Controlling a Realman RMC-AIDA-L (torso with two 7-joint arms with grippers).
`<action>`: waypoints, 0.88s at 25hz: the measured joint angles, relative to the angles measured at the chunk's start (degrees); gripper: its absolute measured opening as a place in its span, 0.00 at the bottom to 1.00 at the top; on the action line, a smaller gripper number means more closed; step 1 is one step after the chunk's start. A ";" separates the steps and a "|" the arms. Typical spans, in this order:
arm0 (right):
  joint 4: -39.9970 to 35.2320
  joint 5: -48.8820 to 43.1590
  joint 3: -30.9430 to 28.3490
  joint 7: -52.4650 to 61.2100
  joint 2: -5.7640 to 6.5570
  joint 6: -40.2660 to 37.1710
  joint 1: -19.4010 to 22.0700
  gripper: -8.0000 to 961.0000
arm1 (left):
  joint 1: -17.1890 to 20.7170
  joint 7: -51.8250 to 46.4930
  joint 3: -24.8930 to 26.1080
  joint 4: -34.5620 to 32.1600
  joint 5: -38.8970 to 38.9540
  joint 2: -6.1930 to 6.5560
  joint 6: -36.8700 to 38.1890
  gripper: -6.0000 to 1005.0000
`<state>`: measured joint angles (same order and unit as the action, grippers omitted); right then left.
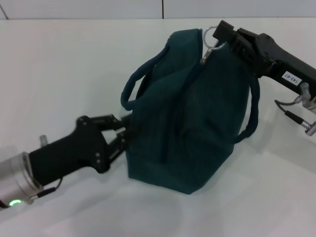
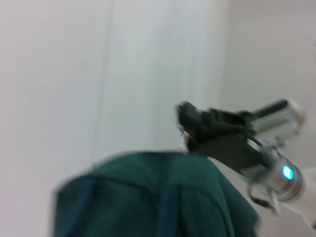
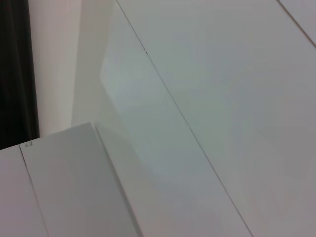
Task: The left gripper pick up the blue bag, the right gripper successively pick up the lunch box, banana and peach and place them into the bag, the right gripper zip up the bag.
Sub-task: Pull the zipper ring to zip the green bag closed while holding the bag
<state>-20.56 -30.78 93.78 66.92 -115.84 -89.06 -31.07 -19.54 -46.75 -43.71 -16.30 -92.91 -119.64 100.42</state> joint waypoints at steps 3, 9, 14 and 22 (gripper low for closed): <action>0.04 -0.10 0.05 0.02 0.04 0.06 -0.15 0.01 | 1.62 -0.06 0.72 0.20 3.58 -0.05 1.71 0.21; 0.48 -0.17 0.09 0.04 0.08 0.70 -0.81 0.02 | 2.13 -11.38 0.49 -3.73 8.62 0.37 4.17 0.22; 0.51 -0.20 0.09 0.05 -0.09 1.81 -0.90 0.02 | -1.00 -29.73 -0.71 -19.55 4.11 0.27 4.35 0.50; 0.43 0.12 0.06 -0.13 -0.27 3.45 -1.12 0.02 | -10.28 -71.33 -8.52 -52.44 -11.93 0.10 -0.43 0.81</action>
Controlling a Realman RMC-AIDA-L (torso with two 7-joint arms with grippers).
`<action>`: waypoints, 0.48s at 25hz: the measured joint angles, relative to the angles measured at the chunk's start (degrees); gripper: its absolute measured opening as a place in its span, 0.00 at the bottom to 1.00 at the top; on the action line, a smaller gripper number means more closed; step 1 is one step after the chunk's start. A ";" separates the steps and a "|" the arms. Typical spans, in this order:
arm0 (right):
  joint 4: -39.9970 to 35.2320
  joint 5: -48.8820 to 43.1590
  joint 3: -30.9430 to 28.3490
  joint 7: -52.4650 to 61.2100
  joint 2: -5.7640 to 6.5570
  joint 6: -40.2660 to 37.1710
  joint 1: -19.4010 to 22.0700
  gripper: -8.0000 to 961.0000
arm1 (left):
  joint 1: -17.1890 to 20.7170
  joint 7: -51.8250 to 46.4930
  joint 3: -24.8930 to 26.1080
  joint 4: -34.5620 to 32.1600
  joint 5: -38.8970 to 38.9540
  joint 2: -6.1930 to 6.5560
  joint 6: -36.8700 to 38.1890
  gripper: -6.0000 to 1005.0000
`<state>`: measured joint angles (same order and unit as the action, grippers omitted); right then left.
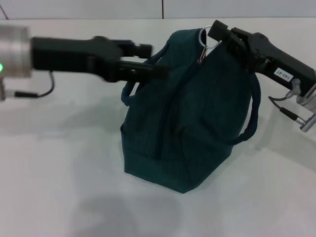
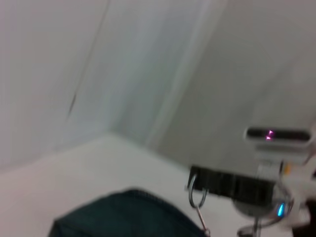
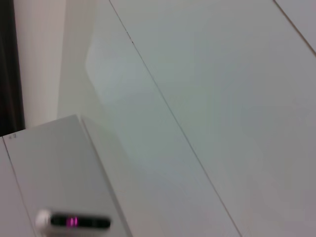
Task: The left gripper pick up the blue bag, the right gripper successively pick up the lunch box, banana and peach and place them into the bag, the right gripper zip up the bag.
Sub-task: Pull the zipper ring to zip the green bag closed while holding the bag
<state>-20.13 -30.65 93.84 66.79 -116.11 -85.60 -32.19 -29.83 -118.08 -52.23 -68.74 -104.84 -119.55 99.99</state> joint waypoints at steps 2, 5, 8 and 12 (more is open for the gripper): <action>-0.05 0.03 -0.04 -0.01 0.00 0.22 -0.12 0.02 | -1.40 -10.16 -4.84 -7.60 -4.37 0.01 -1.72 0.85; 0.07 0.06 -0.03 -0.04 0.01 0.39 -0.40 0.02 | -2.80 -21.30 -10.79 -16.10 -9.99 0.07 -2.78 0.85; 0.10 0.07 0.01 -0.16 -0.03 0.62 -0.49 0.02 | -4.09 -30.88 -17.13 -23.43 -15.95 0.06 -2.85 0.85; 0.09 0.08 0.02 -0.25 -0.08 0.96 -0.51 0.02 | -5.66 -38.87 -23.77 -30.16 -21.92 0.05 -2.74 0.85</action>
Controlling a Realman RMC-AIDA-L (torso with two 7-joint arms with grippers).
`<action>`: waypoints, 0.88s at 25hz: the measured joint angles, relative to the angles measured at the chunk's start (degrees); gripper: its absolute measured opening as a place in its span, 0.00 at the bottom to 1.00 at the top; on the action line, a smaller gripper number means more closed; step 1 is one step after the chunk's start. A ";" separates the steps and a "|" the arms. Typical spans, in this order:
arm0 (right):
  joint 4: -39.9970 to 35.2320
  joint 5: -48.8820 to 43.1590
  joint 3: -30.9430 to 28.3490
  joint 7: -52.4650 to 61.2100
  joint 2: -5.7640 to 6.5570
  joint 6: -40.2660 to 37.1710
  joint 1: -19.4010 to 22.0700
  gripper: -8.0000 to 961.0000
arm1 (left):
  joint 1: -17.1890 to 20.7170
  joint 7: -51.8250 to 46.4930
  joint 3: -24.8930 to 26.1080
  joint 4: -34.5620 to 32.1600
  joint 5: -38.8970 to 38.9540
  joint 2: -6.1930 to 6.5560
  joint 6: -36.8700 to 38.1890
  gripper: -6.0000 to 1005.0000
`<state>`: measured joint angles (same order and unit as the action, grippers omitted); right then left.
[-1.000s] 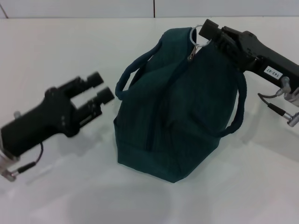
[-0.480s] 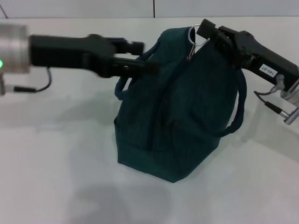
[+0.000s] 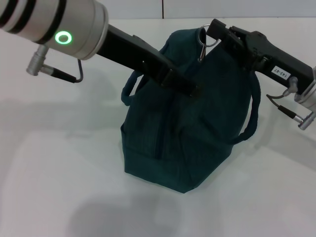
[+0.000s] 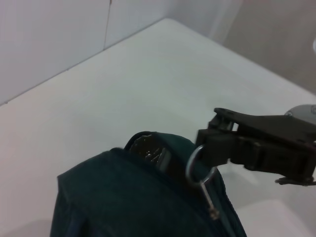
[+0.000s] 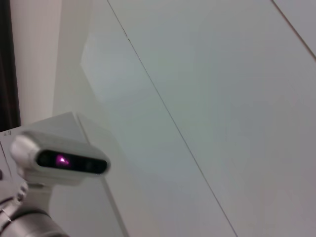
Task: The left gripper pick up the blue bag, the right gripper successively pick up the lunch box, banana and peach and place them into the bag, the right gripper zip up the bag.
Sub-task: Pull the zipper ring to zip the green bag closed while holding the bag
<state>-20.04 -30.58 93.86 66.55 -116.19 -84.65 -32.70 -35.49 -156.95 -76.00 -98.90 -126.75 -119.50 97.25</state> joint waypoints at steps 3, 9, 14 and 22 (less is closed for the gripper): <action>-0.02 0.00 -0.04 -0.01 0.00 0.07 -0.04 0.02 | -0.43 -1.62 -1.11 -0.69 -0.73 -0.06 0.00 0.85; -0.12 0.00 -0.05 -0.02 0.00 0.11 -0.17 0.02 | -0.17 -2.17 -2.12 0.39 -2.87 -0.15 -0.56 0.84; -0.04 -0.01 -0.17 -0.02 0.00 0.23 -0.17 0.02 | 0.94 -0.30 -4.63 0.79 -3.56 -0.16 -1.95 0.81; 0.00 -0.01 -0.24 0.02 0.00 0.24 -0.16 0.02 | 1.45 0.17 -5.09 0.88 -4.35 -0.19 -3.28 0.51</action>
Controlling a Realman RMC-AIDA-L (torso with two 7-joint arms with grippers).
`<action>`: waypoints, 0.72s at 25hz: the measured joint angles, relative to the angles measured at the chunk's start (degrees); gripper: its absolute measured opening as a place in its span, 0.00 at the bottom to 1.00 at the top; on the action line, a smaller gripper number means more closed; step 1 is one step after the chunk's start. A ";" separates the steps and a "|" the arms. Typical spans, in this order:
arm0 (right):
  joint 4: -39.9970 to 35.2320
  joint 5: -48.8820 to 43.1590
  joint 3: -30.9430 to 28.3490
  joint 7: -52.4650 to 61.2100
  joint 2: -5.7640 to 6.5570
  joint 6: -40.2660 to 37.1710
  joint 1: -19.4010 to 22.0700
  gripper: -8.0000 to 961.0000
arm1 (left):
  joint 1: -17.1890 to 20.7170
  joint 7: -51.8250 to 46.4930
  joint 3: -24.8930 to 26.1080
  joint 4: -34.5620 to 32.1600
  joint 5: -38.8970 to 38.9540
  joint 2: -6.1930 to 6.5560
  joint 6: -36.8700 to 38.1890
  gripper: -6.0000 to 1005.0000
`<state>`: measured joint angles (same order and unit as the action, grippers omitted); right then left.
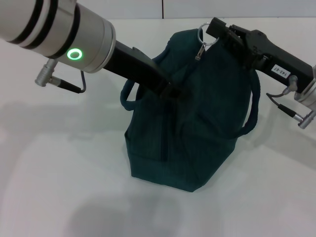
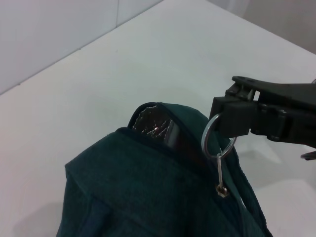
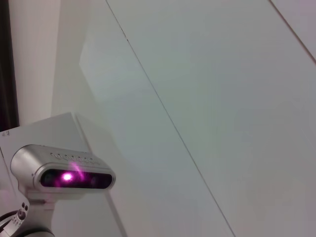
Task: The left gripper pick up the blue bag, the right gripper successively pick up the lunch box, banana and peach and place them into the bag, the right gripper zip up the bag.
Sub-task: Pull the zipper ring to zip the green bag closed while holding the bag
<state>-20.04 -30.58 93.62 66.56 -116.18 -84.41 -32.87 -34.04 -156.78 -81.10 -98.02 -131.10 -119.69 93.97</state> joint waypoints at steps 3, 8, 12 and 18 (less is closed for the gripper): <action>0.01 0.00 0.04 0.01 -0.01 0.00 0.00 0.02 | -0.09 0.42 -0.15 0.11 -0.03 0.05 -0.03 0.40; 0.01 0.00 0.11 0.07 -0.01 -0.01 0.01 0.02 | -0.10 2.07 -0.20 0.10 0.19 0.08 -0.05 0.30; 0.01 0.00 0.06 0.17 -0.01 0.02 0.16 0.02 | -0.06 3.04 -0.21 0.13 0.34 0.08 -0.09 0.22; 0.00 0.22 -0.15 0.19 -0.01 0.74 0.44 0.03 | 0.02 5.42 0.01 0.25 2.59 0.14 -0.01 0.10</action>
<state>-20.04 -30.37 93.47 66.76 -116.19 -83.68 -32.43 -34.02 -151.36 -81.09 -97.77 -128.52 -119.55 93.97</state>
